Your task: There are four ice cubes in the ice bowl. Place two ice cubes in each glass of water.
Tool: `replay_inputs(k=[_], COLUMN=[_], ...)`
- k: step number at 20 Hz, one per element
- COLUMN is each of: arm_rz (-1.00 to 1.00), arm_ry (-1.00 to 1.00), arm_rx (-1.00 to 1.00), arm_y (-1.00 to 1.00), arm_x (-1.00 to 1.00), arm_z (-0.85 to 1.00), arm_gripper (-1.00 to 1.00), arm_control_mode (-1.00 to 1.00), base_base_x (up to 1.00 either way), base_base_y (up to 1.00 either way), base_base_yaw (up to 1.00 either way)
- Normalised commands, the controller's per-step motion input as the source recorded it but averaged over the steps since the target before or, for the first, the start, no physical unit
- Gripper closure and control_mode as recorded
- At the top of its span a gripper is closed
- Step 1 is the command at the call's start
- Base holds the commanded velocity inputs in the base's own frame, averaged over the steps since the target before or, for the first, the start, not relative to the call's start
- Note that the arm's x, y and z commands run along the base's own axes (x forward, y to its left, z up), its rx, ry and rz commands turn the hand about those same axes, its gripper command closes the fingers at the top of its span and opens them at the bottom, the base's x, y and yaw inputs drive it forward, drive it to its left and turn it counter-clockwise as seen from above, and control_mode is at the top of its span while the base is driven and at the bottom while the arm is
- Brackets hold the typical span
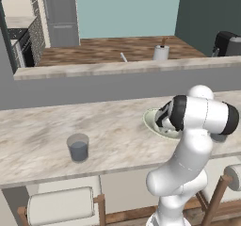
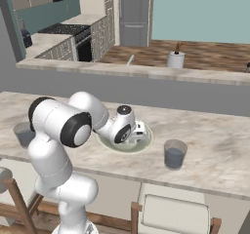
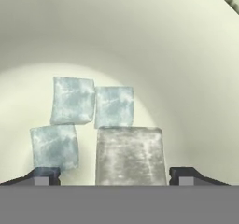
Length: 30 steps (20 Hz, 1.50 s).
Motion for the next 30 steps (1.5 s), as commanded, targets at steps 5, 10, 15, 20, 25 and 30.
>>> replay_inputs(k=[5, 10, 15, 20, 25, 30], arm_rz=[0.00, 0.00, 0.00, 0.00, 0.03, 0.11], arm_ry=[-0.09, -0.04, 0.00, 0.00, 0.01, 0.00], arm_rx=[0.00, 0.01, 0.04, 0.02, 0.02, 0.00], arm_y=[0.00, -0.03, -0.09, -0.07, -0.02, 0.05], arm_x=[0.18, 0.24, 0.19, 0.05, -0.11, -0.26], arm_z=[-0.17, -0.15, -0.13, -0.12, 0.07, 0.52], arm_gripper=[1.00, 1.00, 1.00, 1.00, 1.00, 1.00], arm_control_mode=[-1.00, -1.00, -1.00, -1.00, -1.00, -1.00], base_base_x=[0.00, 0.00, 0.00, 0.00, 0.00, 0.00], base_base_y=[0.00, 0.00, 0.00, 0.00, 0.00, 0.00], base_base_yaw=[0.00, 0.00, 0.00, 0.00, 0.00, 0.00])
